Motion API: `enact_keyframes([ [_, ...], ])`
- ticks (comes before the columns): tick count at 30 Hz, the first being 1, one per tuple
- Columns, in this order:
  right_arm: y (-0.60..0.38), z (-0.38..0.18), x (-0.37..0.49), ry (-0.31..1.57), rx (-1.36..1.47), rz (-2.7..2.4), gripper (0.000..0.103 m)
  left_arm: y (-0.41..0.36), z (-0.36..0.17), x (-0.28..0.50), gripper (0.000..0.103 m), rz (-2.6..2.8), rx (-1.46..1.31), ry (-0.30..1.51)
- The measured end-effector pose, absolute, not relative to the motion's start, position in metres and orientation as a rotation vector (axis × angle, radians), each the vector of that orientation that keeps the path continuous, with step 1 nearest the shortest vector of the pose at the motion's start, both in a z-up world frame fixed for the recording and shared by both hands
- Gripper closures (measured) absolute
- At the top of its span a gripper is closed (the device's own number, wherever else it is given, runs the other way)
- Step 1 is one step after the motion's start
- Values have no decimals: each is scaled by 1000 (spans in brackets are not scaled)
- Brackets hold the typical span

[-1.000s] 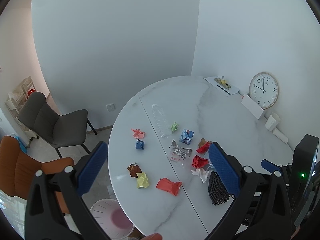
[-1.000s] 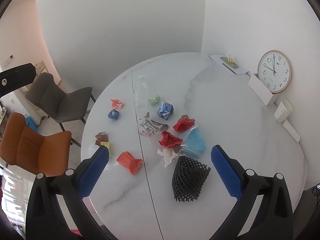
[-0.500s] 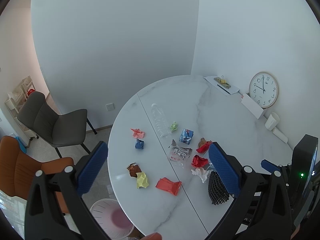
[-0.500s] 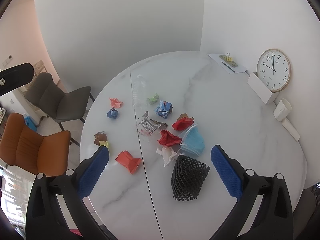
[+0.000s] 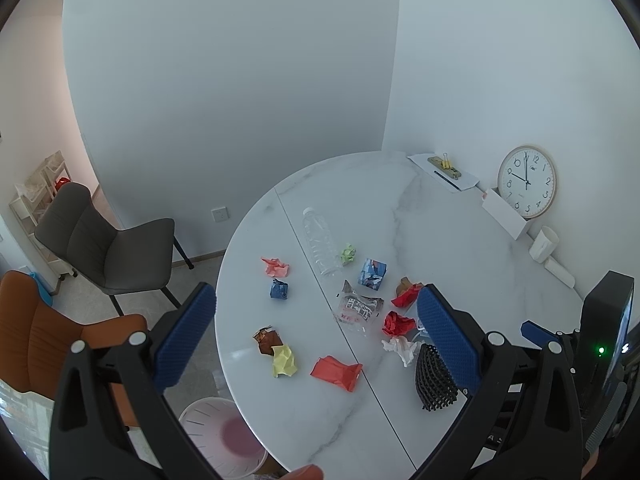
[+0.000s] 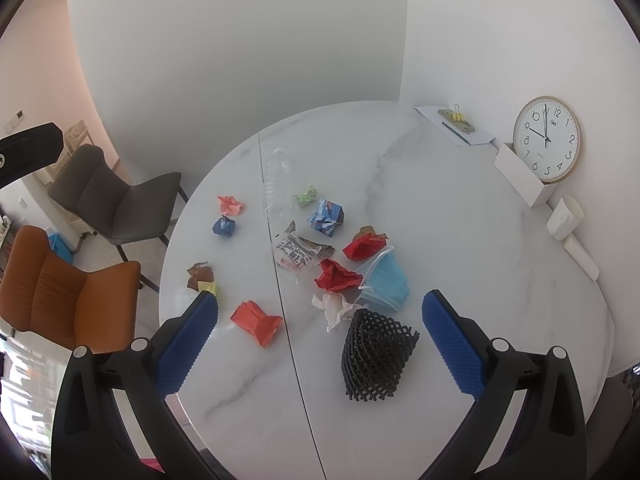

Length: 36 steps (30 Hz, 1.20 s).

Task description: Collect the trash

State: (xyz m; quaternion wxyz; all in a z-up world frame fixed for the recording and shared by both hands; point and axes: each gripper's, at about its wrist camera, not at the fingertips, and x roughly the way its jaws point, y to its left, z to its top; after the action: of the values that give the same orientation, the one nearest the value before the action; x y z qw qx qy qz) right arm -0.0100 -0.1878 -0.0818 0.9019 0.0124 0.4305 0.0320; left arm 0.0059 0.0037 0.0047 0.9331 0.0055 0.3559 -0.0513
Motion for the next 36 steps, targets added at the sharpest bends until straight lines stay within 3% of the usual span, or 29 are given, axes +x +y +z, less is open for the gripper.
enact_keyframes([
  [27, -189, -83, -11, 885, 27, 70, 2, 2, 0, 7, 6, -117, 13, 737],
  [36, -208, -111, -23, 889, 74, 51, 2, 11, -43, 15, 6, -189, 49, 798],
])
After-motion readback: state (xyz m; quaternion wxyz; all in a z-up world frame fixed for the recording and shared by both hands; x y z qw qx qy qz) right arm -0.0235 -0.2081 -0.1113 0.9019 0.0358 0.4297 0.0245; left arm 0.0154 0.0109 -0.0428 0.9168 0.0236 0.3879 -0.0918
